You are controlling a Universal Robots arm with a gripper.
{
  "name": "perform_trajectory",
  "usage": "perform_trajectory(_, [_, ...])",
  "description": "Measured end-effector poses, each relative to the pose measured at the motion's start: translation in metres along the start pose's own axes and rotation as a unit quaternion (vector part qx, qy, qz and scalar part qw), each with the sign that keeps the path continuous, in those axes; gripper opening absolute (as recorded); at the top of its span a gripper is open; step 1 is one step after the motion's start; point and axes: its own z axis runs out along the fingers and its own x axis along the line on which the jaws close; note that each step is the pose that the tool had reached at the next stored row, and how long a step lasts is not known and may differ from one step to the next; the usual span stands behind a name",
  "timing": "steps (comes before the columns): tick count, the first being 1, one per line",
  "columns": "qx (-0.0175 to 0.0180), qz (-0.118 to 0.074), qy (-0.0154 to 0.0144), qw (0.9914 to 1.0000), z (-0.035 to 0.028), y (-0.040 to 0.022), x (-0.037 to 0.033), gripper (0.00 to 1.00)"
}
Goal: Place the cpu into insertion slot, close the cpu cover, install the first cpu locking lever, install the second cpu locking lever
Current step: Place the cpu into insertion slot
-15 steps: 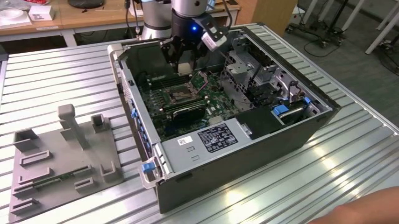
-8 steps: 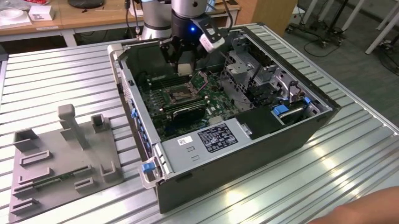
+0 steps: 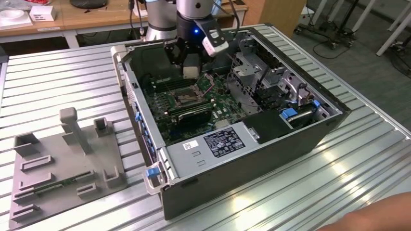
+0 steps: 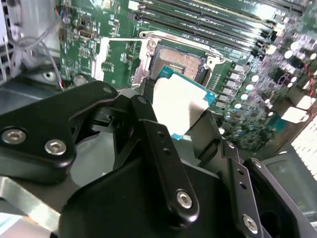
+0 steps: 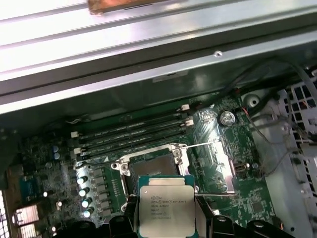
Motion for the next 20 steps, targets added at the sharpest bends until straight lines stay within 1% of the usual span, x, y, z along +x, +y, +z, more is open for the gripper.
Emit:
perform_trajectory(2, [0.0006, 0.015, -0.0018, 0.99988, 0.0004, -0.0001, 0.0001, 0.54])
perform_trajectory(4, [0.0012, 0.030, -0.0034, 0.99954, 0.0008, -0.0001, 0.0002, 0.54])
perform_trajectory(6, [0.0017, 0.044, -0.0050, 0.99902, 0.0012, -0.0002, 0.0004, 0.54])
perform_trajectory(8, [0.0023, 0.059, -0.0067, 0.99826, 0.0016, -0.0003, 0.0005, 0.54])
perform_trajectory(10, [0.0029, 0.073, -0.0083, 0.99732, 0.0020, -0.0004, 0.0007, 0.54])
perform_trajectory(12, [0.0035, 0.086, -0.0098, 0.99621, 0.0023, -0.0005, 0.0010, 0.54])
perform_trajectory(13, [0.0038, 0.094, -0.0107, 0.99550, 0.0024, -0.0007, 0.0013, 0.54])
perform_trajectory(20, [0.0051, 0.128, -0.0146, 0.99166, 0.0030, -0.0017, 0.0048, 0.54])
